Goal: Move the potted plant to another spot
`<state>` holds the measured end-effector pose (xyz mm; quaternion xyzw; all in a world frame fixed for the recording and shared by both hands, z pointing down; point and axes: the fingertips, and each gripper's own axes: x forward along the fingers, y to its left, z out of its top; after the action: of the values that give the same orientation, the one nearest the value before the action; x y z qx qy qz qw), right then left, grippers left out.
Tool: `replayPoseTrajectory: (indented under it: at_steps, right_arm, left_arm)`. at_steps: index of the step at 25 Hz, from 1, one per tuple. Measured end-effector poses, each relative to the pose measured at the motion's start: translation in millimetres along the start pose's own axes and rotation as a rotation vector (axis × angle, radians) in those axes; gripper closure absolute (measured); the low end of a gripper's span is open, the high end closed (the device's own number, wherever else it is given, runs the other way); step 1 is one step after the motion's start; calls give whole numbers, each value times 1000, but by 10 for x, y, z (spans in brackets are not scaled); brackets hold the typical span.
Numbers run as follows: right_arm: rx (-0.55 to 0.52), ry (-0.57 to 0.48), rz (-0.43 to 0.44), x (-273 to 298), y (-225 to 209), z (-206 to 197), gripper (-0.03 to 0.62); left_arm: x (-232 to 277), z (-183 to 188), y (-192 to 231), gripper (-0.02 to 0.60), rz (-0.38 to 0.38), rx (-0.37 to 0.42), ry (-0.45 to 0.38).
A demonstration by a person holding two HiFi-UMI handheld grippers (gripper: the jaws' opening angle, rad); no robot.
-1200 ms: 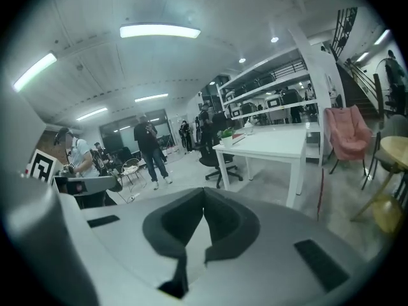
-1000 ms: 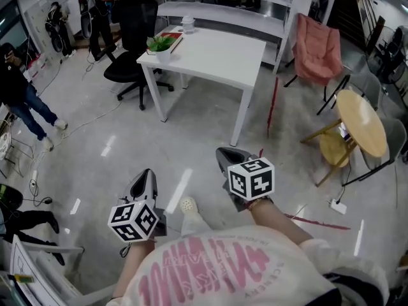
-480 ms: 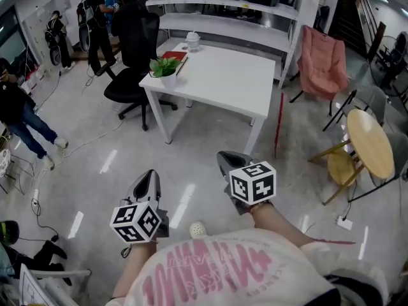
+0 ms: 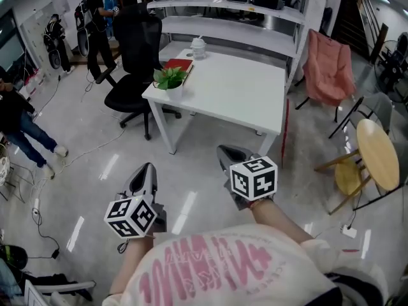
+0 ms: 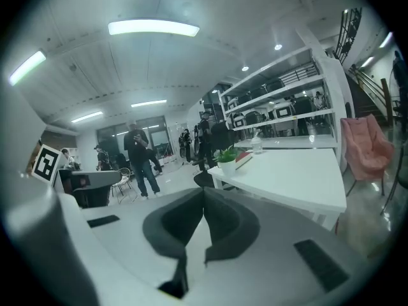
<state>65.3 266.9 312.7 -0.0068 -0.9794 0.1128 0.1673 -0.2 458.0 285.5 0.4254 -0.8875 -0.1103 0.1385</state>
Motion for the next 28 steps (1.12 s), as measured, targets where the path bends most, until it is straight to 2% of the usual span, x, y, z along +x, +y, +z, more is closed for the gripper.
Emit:
replayPoseTrajectory:
  at_steps: [5,12,17,20,28]
  right_arm:
    - [8,-1,0,287,-78,96,588]
    - [38,15,-9,525,-271,1,588]
    - [69,-50,0,676,-551,235,588]
    - [65,-64,24,865,-761,382,588]
    - [52,11,126,1505,-1257,646,588]
  left_arm:
    - [196,110,179,578,9,-2,-6]
    - [547,54,255,578,-6,-35,15]
    - [896,114,190,578,-10,-37,1]
    - [1124,156,201,578,18,-51,-21]
    - [1724,178,175,578,97,-82,-55]
